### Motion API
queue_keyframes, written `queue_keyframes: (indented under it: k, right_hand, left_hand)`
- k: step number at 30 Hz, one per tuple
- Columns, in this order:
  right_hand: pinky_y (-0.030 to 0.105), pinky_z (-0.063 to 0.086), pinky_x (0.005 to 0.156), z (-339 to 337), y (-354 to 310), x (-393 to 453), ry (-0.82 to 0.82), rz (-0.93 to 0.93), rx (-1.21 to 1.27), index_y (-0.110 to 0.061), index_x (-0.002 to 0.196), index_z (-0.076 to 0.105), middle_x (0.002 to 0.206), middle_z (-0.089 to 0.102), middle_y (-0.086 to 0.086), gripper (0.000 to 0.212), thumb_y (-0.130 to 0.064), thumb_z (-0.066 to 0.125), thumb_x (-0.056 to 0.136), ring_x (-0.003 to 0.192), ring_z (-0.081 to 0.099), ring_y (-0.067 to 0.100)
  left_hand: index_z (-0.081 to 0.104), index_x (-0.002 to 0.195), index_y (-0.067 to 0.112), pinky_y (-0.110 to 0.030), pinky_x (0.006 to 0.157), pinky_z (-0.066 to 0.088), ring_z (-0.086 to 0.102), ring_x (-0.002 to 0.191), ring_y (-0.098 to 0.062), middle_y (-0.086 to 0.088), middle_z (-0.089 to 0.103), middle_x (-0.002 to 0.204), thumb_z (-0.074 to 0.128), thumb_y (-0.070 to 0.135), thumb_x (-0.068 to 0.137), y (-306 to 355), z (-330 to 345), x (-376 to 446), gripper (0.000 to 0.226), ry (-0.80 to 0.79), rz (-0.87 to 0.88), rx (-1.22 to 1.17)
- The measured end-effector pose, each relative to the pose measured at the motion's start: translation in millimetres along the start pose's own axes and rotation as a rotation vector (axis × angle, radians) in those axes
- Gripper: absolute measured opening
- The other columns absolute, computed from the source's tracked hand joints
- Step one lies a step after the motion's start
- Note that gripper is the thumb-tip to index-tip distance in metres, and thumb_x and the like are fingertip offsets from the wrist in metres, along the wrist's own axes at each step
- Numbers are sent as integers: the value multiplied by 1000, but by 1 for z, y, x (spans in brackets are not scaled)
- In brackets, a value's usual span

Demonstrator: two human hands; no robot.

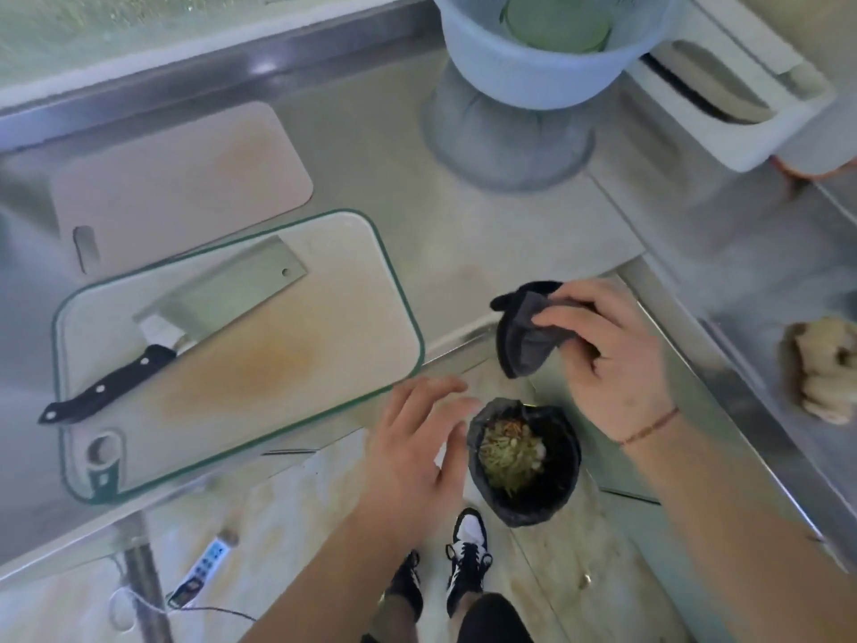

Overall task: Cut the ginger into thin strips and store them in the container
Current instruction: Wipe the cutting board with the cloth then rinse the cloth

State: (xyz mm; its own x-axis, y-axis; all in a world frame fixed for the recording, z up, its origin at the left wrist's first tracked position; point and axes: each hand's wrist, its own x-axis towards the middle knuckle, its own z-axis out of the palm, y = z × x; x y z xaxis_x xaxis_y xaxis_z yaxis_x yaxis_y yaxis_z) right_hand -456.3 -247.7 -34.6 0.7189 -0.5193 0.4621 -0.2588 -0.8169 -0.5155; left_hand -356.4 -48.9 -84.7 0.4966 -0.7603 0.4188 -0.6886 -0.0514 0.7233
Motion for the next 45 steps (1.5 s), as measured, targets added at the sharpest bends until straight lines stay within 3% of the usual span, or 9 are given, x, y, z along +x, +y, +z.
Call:
queue_keyframes:
  k: [6, 12, 15, 19, 23, 29, 33, 40, 45]
  right_hand:
    - [20, 47, 91, -7, 73, -126, 13, 603, 325, -34, 68, 73, 101, 63, 4, 66, 25, 47, 75, 99, 61, 17]
    - [26, 46, 69, 23, 158, -237, 45, 1229, 527, -15, 51, 64, 58, 63, -11, 23, -14, 59, 73, 66, 58, 12]
    - [31, 44, 63, 46, 196, -285, -105, 1241, 357, -12, 59, 56, 55, 53, -9, 26, -13, 77, 75, 58, 50, 11]
    - [31, 49, 67, 80, 236, -325, -102, 1268, 254, -19, 64, 58, 69, 57, -4, 26, -6, 79, 72, 67, 53, 12]
    - [26, 41, 66, 114, 277, -350, -94, 1209, 234, -22, 63, 56, 69, 55, -8, 30, -2, 77, 73, 68, 52, 12]
    - [20, 41, 62, 142, 311, -376, -103, 1195, 209, -21, 63, 57, 70, 55, -7, 30, -1, 77, 73, 67, 52, 10]
    - [25, 41, 66, 143, 319, -381, -149, 1152, 181, -23, 61, 56, 72, 58, -4, 32, -2, 77, 72, 71, 53, 12]
    - [23, 40, 80, 130, 300, -368, -290, 1067, 130, -24, 69, 60, 89, 62, -6, 24, -8, 78, 75, 86, 56, 7]
    - [25, 40, 83, 110, 284, -355, -359, 1038, 95, -23, 71, 62, 92, 60, -10, 20, -10, 77, 77, 88, 54, 2]
  left_hand:
    - [74, 106, 19, -16, 95, 45, 59, 107, -7, 10, 67, 113, 52, 18, 94, -2, 72, -58, 25, -191, -283, -4]
    - [66, 115, 27, -1, 65, 39, 59, 90, 1, 12, 64, 120, 57, 18, 100, -33, 174, -124, 20, -390, -1060, -55]
    - [58, 130, 21, -7, 50, 41, 54, 75, -3, 6, 58, 123, 56, 24, 102, -61, 226, -154, 29, -522, -1311, -52]
    - [50, 142, 11, -27, 79, 43, 54, 93, -17, -5, 61, 127, 60, 35, 101, -104, 290, -189, 48, -591, -1524, -69]
    - [64, 122, 2, -28, 58, 41, 49, 58, -20, -5, 54, 70, 65, 33, 97, -152, 351, -212, 40, -476, -1685, -114]
    - [57, 121, 6, -45, 78, 62, 66, 73, -31, -13, 65, 87, 57, 14, 98, -204, 410, -231, 24, -187, -1863, -264]
    - [51, 115, 12, -35, 42, 55, 69, 78, -34, -13, 61, 93, 32, 1, 101, -208, 415, -234, 26, -113, -1843, -265]
    - [59, 118, 2, -48, 66, 63, 69, 82, -42, -11, 60, 87, 39, -6, 95, -203, 397, -238, 32, -191, -1721, -198]
    - [64, 119, 1, -31, 48, 59, 69, 83, -38, -16, 66, 98, 42, -6, 93, -190, 360, -249, 35, -213, -1694, -154]
